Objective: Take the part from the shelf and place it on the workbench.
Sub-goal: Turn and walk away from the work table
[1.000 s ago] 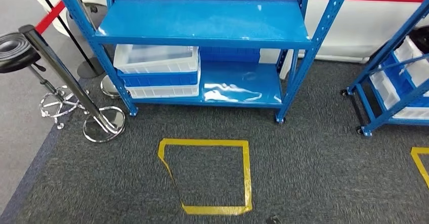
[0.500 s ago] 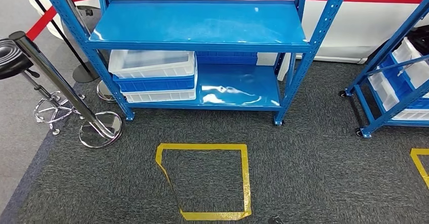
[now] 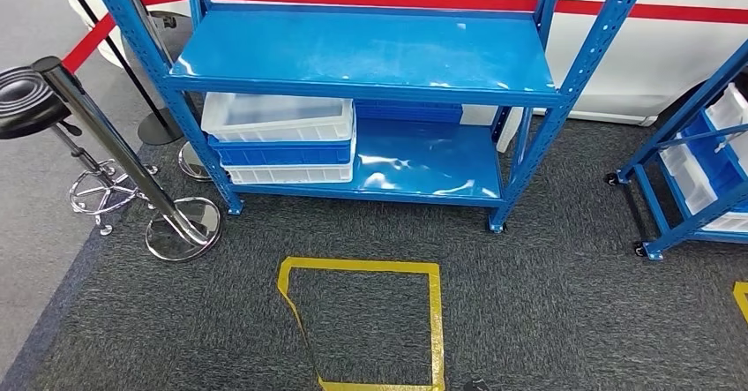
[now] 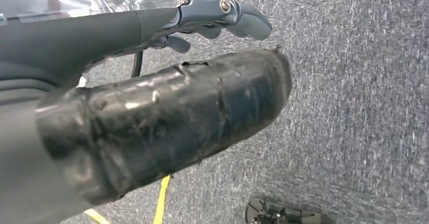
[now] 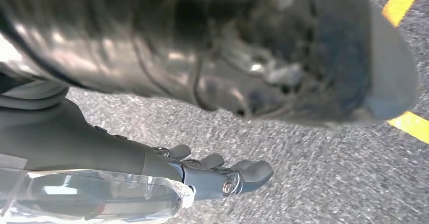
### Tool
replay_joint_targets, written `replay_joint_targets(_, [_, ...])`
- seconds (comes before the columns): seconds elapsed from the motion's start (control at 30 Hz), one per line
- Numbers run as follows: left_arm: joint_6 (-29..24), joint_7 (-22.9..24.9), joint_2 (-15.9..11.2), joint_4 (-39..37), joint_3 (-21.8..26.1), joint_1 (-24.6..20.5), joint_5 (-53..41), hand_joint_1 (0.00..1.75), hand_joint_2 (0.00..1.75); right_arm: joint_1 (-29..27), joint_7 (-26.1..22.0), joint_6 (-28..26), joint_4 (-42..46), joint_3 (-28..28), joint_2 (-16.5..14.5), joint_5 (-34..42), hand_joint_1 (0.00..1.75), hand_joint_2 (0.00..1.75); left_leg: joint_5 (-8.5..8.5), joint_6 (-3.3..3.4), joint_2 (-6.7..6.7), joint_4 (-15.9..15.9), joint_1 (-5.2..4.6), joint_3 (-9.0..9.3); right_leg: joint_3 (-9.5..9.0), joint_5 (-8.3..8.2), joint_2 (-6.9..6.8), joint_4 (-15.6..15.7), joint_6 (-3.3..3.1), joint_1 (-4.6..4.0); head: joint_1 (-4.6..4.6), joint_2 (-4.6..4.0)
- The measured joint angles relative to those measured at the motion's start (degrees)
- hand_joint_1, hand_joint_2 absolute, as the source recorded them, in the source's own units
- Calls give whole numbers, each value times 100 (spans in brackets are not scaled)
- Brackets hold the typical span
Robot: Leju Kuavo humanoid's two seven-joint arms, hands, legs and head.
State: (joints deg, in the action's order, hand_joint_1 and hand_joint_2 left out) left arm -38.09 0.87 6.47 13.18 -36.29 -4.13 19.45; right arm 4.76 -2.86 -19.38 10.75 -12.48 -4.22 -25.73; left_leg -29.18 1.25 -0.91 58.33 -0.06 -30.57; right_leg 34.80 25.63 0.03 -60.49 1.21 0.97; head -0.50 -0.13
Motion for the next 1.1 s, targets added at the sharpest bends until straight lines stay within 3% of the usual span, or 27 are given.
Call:
replay_joint_targets(0.07, [-1, 2, -1, 0, -1, -14, 1, 0, 0, 0, -2, 5, 0, 0, -9, 10, 0, 0, -26, -48, -4, 6, -9, 6, -23, 29, 12, 26, -70, 5, -7, 1])
replay_joint_targets(0.13, [-1, 10, -3, 0, -2, -14, 2, 0, 0, -9, -6, 22, -1, 0, -22, 24, 0, 87, -134, -99, 18, 156, -1, -32, -55, 46, 6, 48, -130, 19, -26, 1])
replay_joint_targets(0.2, [-2, 23, -4, 0, -2, -14, 3, 0, 0, -8, -11, 37, -2, 0, -27, 40, 0, 175, -413, -158, 47, 728, 17, -310, -91, 69, -4, 60, -180, 22, -61, 0])
replay_joint_targets(0.27, [-5, 34, -4, 0, -2, -12, 9, 0, 0, -4, -20, 37, -2, 0, -24, 67, 0, 175, -652, -185, 55, 1417, 30, -721, -112, 94, -7, 59, -206, 8, -79, 0])
replay_joint_targets(0.3, [-8, 38, -4, 0, -2, -5, 15, 0, 0, -4, -30, 35, -2, 0, -22, 87, 0, 175, -638, -182, 56, 1578, 31, -852, -129, 109, -5, 59, -212, 0, -79, 0])
replay_joint_targets(0.37, [-11, 42, -4, 0, -2, 7, 28, 0, 0, -8, -58, 29, -2, 0, -22, 126, 0, 175, -299, -141, 56, 1310, 24, -826, -190, 146, 4, 60, -213, -16, -80, 0])
replay_joint_targets(0.43, [-12, 42, -7, 0, -2, 2, 33, 0, 0, -9, -87, 23, -3, 0, -35, 144, 0, 87, 125, -41, 61, 538, -10, -519, -261, 186, 8, 66, -194, -36, -74, 0])
replay_joint_targets(0.5, [-12, 42, -10, 0, -3, -11, 33, 0, 0, 0, -102, 15, -4, 0, -49, 159, 0, 0, 275, 41, 64, 93, -55, -326, -291, 208, 10, 83, -144, -36, -67, 1])
replay_joint_targets(0.6, [-12, 48, -11, 0, -4, -8, 29, 0, 0, 11, -107, 6, -4, -2, -52, 193, 0, 0, 294, 90, 59, -2, -61, -278, -319, 211, 2, 125, -48, -18, -64, 0])
replay_joint_targets(0.67, [-11, 59, -13, 0, -5, 2, 21, 0, 0, 11, -109, 7, -4, -2, -51, 204, 0, 87, 340, 138, 67, -116, -23, -211, -259, 350, -1, -52, 1, -26, -49, 0])
replay_joint_targets(0.73, [-7, 66, -12, 0, -11, -6, 12, 0, 0, 8, -112, 10, -4, -2, -50, 210, 0, 175, 356, 178, 76, -166, -11, -178, 33, 682, -2, -648, 32, -28, -26, 0])
replay_joint_targets(0.8, [-2, 77, -8, 0, -29, -11, 2, 0, 0, 2, -119, 17, -5, -2, -50, 221, 0, 175, 344, 195, 77, -155, -13, -178, 354, 898, -2, -1242, 80, -10, -19, 0])
replay_joint_targets(0.83, [-1, 89, -8, 0, -44, -9, -2, 0, 0, -1, -121, 16, -5, -2, -50, 232, 0, 175, 333, 196, 73, -142, -8, -177, 400, 846, -2, -1299, 122, 12, -19, 0])
replay_joint_targets(0.87, [1, 104, -8, 0, -59, -6, -4, 0, 0, -2, -115, 7, -6, -3, -48, 248, 0, 175, 317, 191, 66, -119, 5, -176, 338, 690, -3, -1142, 173, 44, -18, 0])
replay_joint_targets(0.93, [-1, 134, -13, 0, -90, -3, -3, 0, 0, 0, -74, -51, -7, -4, -49, 270, 0, 175, 262, 154, 46, -39, 30, -186, 2, 303, 3, -432, 285, 118, -9, 0])
replay_joint_targets(1.0, [-7, 153, -22, 0, -116, -13, 4, 0, 0, 6, -30, -151, -7, -4, -62, 266, 0, 175, 201, 101, 27, 59, 20, -217, -220, 124, 42, 64, 246, 141, 7, 0])
replay_joint_targets(1.07, [-13, 164, -26, 0, -132, -19, 15, 0, 0, 8, -14, -231, -7, -4, -73, 252, 0, 175, 182, 66, 18, 90, 2, -238, -229, 119, 69, 129, 140, 118, 6, 0])
replay_joint_targets(1.1, [-14, 167, -26, 0, -135, -17, 21, 0, 0, 7, -14, -249, -7, -4, -73, 248, 0, 175, 190, 54, 18, 78, 6, -238, -223, 130, 65, 122, 117, 107, -2, 0])
